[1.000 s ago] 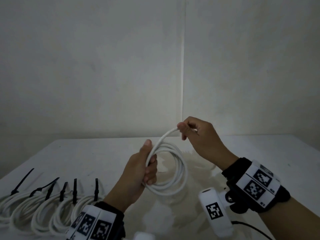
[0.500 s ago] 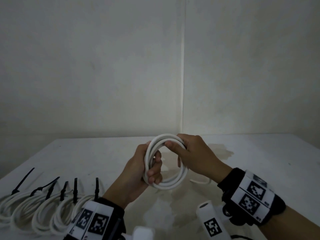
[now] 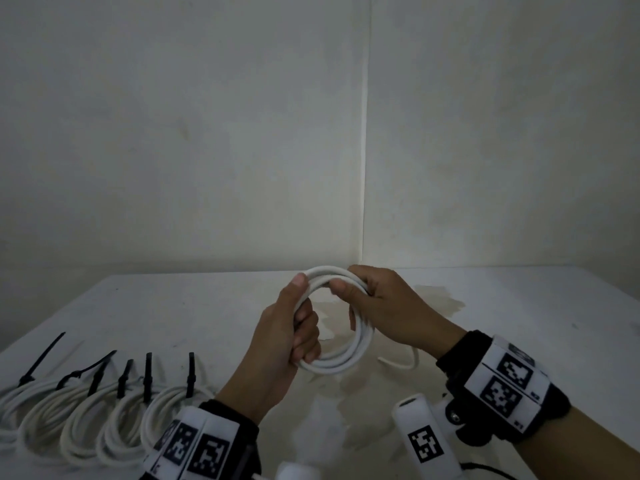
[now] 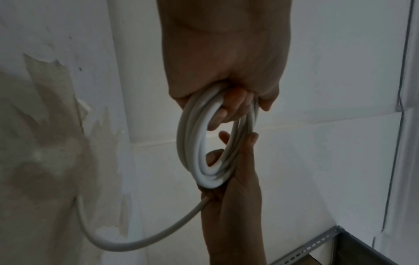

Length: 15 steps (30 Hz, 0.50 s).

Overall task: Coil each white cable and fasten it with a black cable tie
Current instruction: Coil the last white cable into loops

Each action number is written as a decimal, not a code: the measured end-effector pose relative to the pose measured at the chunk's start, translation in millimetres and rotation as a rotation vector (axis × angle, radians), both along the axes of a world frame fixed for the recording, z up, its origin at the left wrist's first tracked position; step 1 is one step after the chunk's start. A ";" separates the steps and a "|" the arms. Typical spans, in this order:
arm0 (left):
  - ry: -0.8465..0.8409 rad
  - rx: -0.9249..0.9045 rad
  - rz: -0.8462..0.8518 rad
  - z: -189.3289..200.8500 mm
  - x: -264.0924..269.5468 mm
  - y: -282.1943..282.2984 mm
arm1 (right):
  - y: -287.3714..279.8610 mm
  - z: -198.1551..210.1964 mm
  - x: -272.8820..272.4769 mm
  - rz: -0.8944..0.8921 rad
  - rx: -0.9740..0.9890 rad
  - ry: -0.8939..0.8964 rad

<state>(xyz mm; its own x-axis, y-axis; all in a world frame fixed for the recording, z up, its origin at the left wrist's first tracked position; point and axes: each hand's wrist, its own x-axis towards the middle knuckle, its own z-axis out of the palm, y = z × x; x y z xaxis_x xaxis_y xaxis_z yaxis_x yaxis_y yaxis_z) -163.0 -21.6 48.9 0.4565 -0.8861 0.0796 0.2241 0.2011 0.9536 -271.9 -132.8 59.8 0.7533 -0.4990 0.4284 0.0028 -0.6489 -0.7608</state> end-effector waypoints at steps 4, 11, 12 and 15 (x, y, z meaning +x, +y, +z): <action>0.145 -0.079 0.018 4.2 6.9 0.2 | 0.5 -5.7 -6.6 0.031 0.080 -0.069; 0.285 -0.161 0.174 15.8 14.6 -5.3 | -13.5 -27.1 -3.5 -0.184 -0.184 -0.016; 0.304 -0.176 0.214 19.2 18.6 -6.0 | -14.0 -31.2 -3.5 -0.203 -0.222 0.014; 0.349 -0.207 0.342 26.2 34.3 -5.6 | -15.1 -46.5 -5.0 -0.202 -0.296 0.129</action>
